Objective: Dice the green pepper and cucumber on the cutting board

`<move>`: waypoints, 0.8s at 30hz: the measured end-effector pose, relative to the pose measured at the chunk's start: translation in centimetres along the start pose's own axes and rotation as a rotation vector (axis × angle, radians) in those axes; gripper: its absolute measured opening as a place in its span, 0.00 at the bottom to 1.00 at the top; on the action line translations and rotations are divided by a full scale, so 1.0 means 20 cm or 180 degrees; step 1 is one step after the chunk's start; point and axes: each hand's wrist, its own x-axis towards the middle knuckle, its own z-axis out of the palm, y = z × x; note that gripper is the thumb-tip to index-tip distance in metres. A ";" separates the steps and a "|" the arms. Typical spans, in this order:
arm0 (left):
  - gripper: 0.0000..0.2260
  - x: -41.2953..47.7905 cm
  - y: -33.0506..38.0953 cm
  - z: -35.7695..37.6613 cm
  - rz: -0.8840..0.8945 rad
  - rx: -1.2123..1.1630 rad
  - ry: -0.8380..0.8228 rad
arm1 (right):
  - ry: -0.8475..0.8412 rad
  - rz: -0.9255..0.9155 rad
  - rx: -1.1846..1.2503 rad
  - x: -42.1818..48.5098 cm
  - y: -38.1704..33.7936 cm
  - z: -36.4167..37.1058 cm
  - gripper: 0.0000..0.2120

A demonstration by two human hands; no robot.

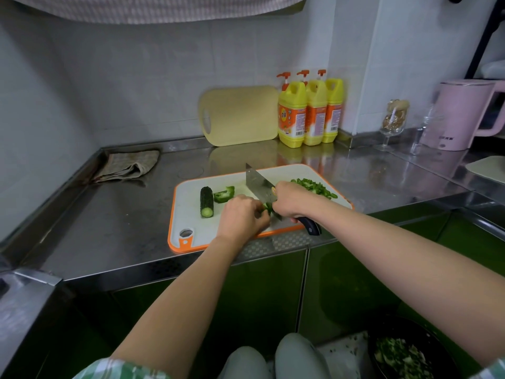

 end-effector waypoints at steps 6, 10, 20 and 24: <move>0.06 -0.01 -0.01 -0.02 -0.0152 -0.0007 0.0258 | 0.0184 -0.0029 0.0405 0.06 0.02 0.02 0.03; 0.05 -0.02 -0.01 -0.01 -0.0082 -0.0067 0.0152 | 0.0284 -0.0002 0.0914 0.03 0.09 0.00 0.05; 0.06 -0.05 0.01 -0.02 0.0182 0.0236 0.0343 | 0.0207 0.0026 0.0870 -0.12 0.06 0.03 0.05; 0.07 -0.05 0.00 -0.02 0.0364 0.0221 0.0426 | 0.0203 0.0064 0.0858 -0.12 0.05 0.04 0.07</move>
